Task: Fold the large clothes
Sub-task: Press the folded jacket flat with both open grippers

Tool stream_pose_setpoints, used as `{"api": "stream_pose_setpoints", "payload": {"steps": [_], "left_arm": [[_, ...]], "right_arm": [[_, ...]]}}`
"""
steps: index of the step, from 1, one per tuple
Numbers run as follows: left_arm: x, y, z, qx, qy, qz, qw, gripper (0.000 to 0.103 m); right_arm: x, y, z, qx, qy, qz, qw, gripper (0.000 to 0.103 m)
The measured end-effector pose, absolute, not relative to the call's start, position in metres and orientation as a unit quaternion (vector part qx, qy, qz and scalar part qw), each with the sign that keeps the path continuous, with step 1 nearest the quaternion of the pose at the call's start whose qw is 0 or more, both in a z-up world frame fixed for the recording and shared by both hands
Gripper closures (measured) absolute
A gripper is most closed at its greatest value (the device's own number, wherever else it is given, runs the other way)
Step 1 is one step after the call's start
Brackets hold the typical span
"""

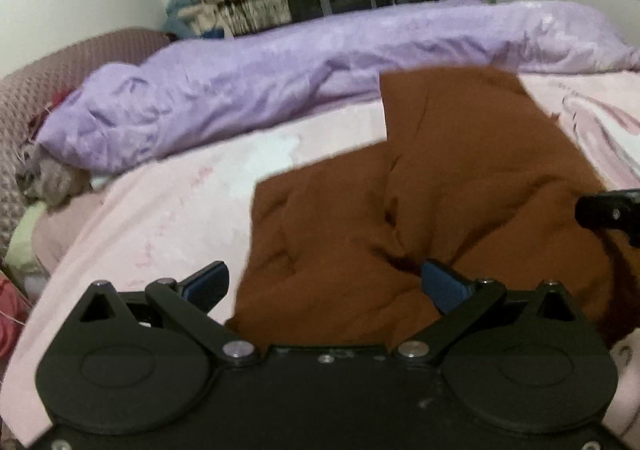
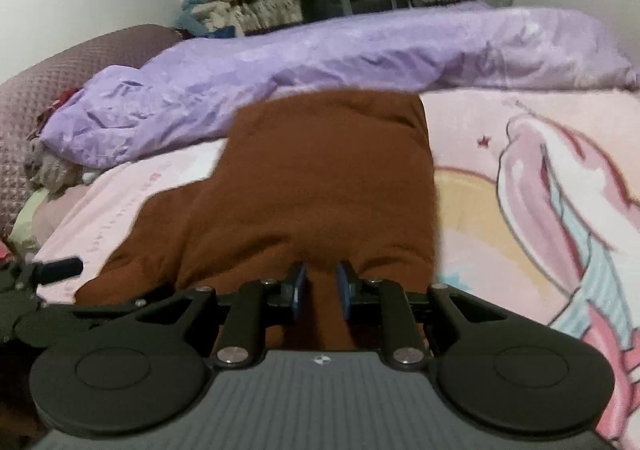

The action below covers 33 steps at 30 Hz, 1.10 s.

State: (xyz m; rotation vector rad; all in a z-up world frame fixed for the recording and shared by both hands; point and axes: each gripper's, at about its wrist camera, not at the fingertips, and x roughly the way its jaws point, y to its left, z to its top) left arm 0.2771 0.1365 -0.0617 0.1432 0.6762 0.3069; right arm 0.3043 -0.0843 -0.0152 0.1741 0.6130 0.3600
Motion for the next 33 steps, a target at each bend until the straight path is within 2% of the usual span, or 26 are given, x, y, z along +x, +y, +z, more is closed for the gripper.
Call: {"api": "stream_pose_setpoints", "payload": {"steps": [5,10,15,18,23,30,31,32,33], "left_arm": [[0.265,0.145,-0.047,0.041,0.305,0.121,0.944,0.000],[0.282,0.152,-0.092,0.033,0.372,0.121,0.920,0.000],[0.269,0.150,-0.066,0.016,0.315,0.118,0.942,0.000],[0.280,0.152,-0.077,0.035,0.336,0.123,0.933,0.000],[0.276,0.181,-0.090,-0.017,0.346,0.098,0.933,0.000],[0.267,0.205,-0.097,-0.047,0.355,0.098,0.928,0.000],[0.266,0.205,-0.097,-0.045,0.353,0.098,0.929,0.000],[0.266,0.205,-0.096,-0.043,0.351,0.099,0.930,0.000],[0.266,0.205,-0.094,-0.043,0.350,0.099,0.931,0.000]], "right_arm": [[0.287,-0.090,-0.012,0.086,0.301,0.189,0.931,0.080],[0.294,-0.087,-0.046,0.084,0.325,0.187,0.923,0.081],[0.271,-0.077,-0.021,0.073,0.271,0.214,0.935,0.079],[0.278,-0.064,-0.031,0.072,0.290,0.219,0.929,0.080],[0.290,-0.080,-0.041,0.103,0.313,0.227,0.916,0.098],[0.291,-0.119,-0.038,0.110,0.324,0.202,0.918,0.099],[0.290,-0.123,-0.038,0.106,0.324,0.184,0.922,0.093],[0.292,-0.129,-0.039,0.102,0.327,0.164,0.925,0.075],[0.294,-0.134,-0.042,0.101,0.331,0.143,0.927,0.071]]}}
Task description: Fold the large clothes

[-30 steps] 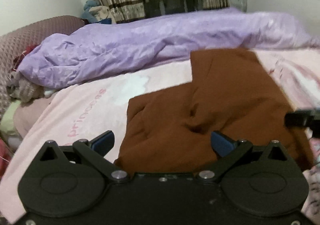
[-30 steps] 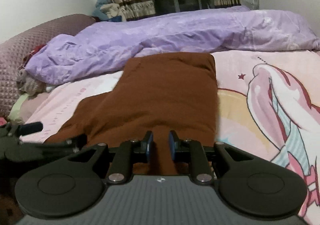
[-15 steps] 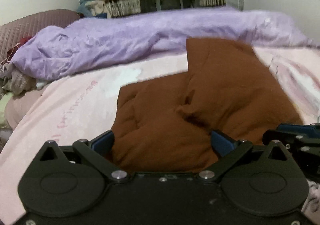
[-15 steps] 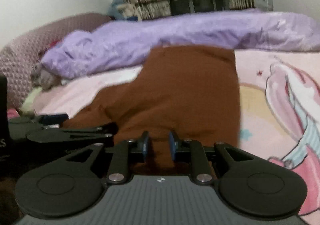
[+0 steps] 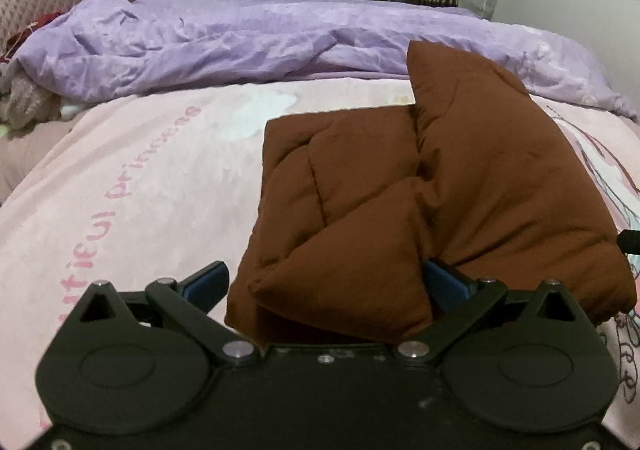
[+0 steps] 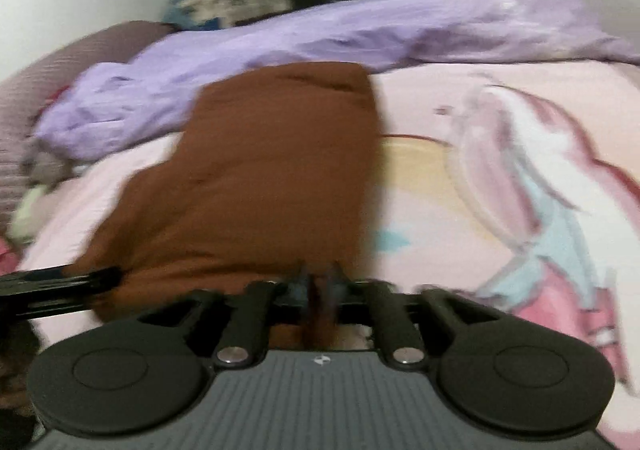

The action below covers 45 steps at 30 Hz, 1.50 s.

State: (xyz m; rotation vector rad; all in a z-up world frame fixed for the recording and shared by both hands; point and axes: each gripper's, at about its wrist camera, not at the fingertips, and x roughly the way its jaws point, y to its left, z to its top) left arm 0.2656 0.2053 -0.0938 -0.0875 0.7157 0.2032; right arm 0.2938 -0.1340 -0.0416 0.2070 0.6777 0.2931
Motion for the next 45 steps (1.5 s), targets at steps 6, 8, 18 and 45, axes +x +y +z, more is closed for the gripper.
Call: {"api": "stream_pose_setpoints", "payload": {"steps": [6,8,18,45], "left_arm": [[0.266,0.178,-0.039,-0.007,0.275,0.109,0.955,0.000],[0.280,0.171,-0.028,-0.004,0.259,0.095,0.961,0.000],[0.360,0.173,-0.075,-0.053,0.310,0.116,0.942,0.000],[0.338,0.234,-0.063,-0.055,0.320,0.150,0.934,0.000]], "right_arm": [[0.296,-0.126,-0.022,0.099,0.299,0.138,0.939,0.077],[0.297,-0.110,-0.008,0.098,0.270,0.157,0.945,0.077],[0.347,-0.043,-0.010,0.100,0.274,0.182,0.939,0.079],[0.368,-0.087,-0.012,0.077,0.248,0.088,0.962,0.066]]}}
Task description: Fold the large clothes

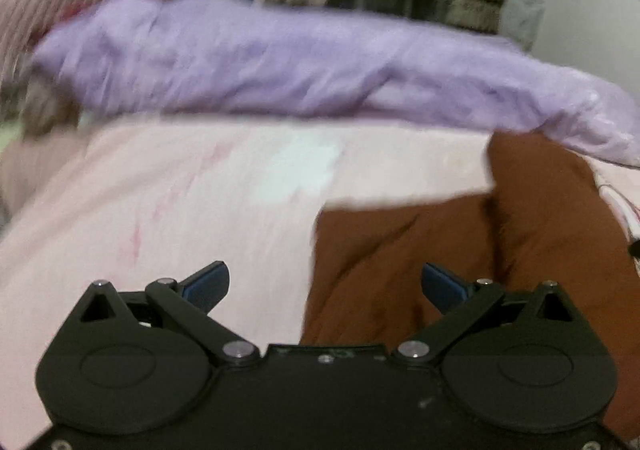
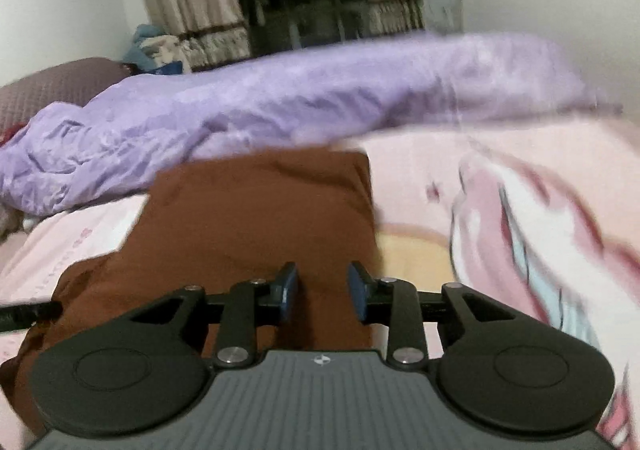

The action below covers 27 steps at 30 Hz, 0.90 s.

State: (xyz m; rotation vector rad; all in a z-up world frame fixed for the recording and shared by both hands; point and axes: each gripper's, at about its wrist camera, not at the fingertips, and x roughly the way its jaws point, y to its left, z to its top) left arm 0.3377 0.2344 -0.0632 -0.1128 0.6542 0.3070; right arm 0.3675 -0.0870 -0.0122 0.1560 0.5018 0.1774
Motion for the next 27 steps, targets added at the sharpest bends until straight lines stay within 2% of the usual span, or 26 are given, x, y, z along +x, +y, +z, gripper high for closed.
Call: {"api": "stream_pose_setpoints", "payload": {"steps": [3,6,11,13,20,27], "left_arm": [[0.364,0.216,-0.054,-0.006,0.311,0.145,0.939,0.000],[0.392,0.210,-0.065,0.012,0.330,0.143,0.933,0.000],[0.408,0.208,-0.069,-0.046,0.317,0.108,0.941,0.000],[0.413,0.199,-0.066,-0.035,0.302,0.085,0.949,0.000],[0.460,0.174,-0.083,0.033,0.329,0.089,0.940,0.000],[0.470,0.198,-0.102,-0.002,0.363,0.102,0.926,0.000]], "right_arm": [[0.381,-0.070,0.005,0.065,0.225,0.120,0.965,0.067],[0.406,-0.053,0.004,0.069,0.246,0.150,0.955,0.067],[0.432,-0.038,-0.015,0.056,0.259,0.142,0.954,0.067],[0.431,-0.036,-0.015,0.051,0.259,0.148,0.953,0.067],[0.449,-0.036,-0.022,0.061,0.292,0.144,0.943,0.069],[0.455,-0.040,-0.028,0.058,0.309,0.137,0.939,0.072]]}}
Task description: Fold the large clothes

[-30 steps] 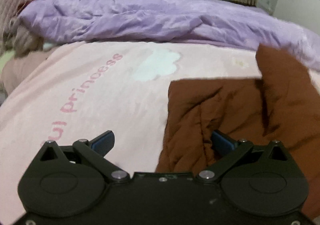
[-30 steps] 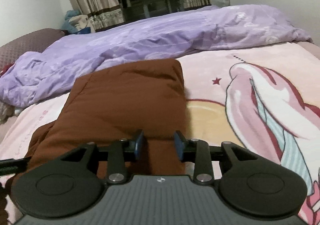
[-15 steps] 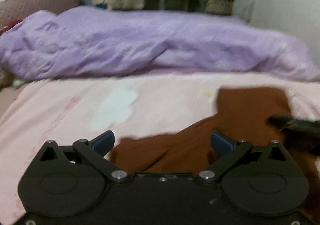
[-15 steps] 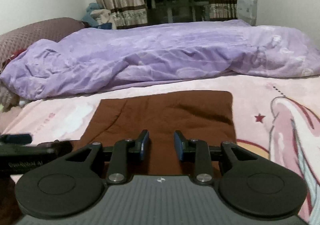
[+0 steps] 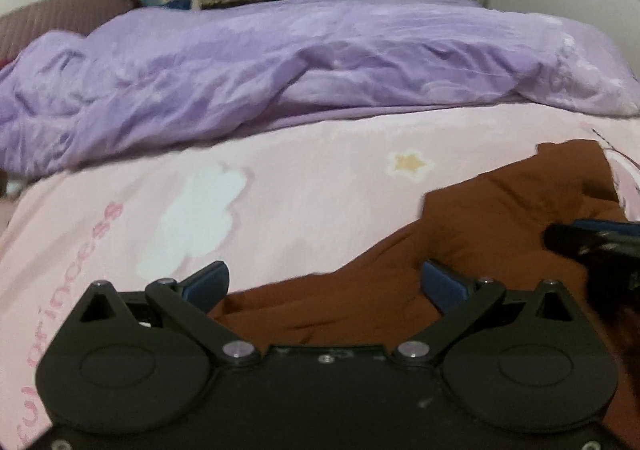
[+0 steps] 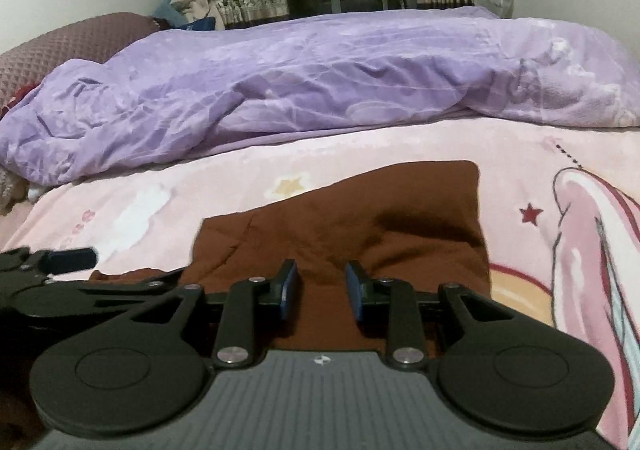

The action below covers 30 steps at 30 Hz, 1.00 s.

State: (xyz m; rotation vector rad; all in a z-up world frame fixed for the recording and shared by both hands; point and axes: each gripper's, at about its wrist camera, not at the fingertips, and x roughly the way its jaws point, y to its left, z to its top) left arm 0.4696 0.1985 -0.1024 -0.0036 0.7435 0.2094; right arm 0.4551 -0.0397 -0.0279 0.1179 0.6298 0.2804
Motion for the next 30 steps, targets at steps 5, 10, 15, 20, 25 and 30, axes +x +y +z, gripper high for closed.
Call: {"api": "stream_pose_setpoints", "payload": {"steps": [5,10,15,20,25,30], "left_arm": [[0.459,0.217,-0.103,-0.011,0.372,0.135,0.918,0.000],[0.449,0.226,-0.094,0.026,0.376,0.160,0.912,0.000],[0.416,0.244,-0.086,0.047,0.390,0.125,0.911,0.000],[0.361,0.272,-0.078,0.013,0.406,0.087,0.909,0.000],[0.342,0.284,-0.087,-0.078,0.414,0.041,0.906,0.000],[0.342,0.297,-0.105,-0.146,0.443,0.018,0.884,0.000]], "right_arm": [[0.461,-0.058,-0.029,0.069,0.311,0.121,0.940,0.079],[0.466,-0.068,-0.028,0.057,0.316,0.096,0.942,0.078],[0.448,-0.085,-0.023,0.043,0.306,0.096,0.946,0.048],[0.407,-0.124,-0.016,0.029,0.286,0.140,0.948,0.014],[0.400,-0.151,-0.026,0.115,0.354,0.240,0.897,0.005],[0.396,-0.146,-0.032,0.108,0.367,0.235,0.893,0.003]]}}
